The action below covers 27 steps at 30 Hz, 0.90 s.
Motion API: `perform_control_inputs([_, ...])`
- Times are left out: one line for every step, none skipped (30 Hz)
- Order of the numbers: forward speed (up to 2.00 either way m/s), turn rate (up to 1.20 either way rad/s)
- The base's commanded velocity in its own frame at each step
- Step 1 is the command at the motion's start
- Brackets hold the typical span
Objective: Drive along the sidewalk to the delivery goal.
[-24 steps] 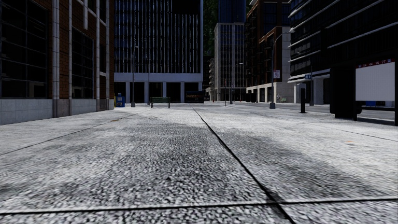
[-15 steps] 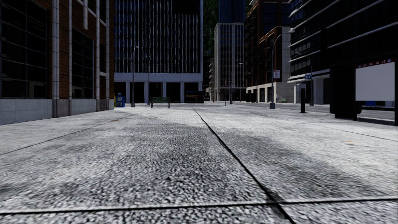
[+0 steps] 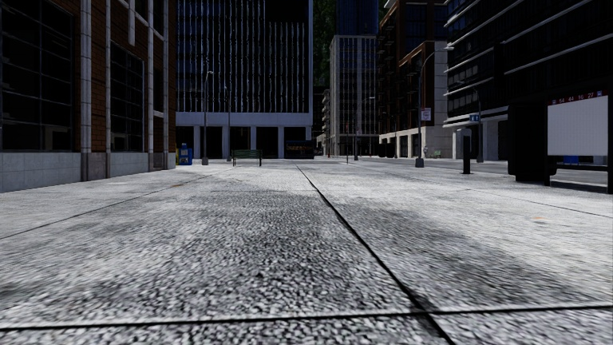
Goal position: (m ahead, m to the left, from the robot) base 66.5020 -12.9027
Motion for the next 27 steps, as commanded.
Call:
perform_control_inputs([0.0,0.0])
perform_control_inputs([0.0,0.0])
perform_control_inputs([0.0,0.0])
perform_control_inputs([0.0,0.0])
perform_control_inputs([0.0,0.0])
perform_control_inputs([0.0,0.0])
perform_control_inputs([1.3,0.0])
perform_control_inputs([0.0,0.0])
perform_control_inputs([0.0,0.0])
perform_control_inputs([0.0,0.0])
perform_control_inputs([-1.06,0.0])
perform_control_inputs([-0.02,0.0])
perform_control_inputs([0.0,0.0])
perform_control_inputs([0.0,0.0])
perform_control_inputs([0.0,0.0])
perform_control_inputs([0.0,0.0])
perform_control_inputs([2.0,0.0])
perform_control_inputs([2.0,0.0])
perform_control_inputs([2.0,0.0])
perform_control_inputs([2.0,0.0])
perform_control_inputs([2.0,0.0])
perform_control_inputs([2.0,0.0])
perform_control_inputs([2.0,0.0])
perform_control_inputs([2.0,0.0])
perform_control_inputs([2.0,0.0])
perform_control_inputs([2.0,0.0])
perform_control_inputs([2.0,0.0])
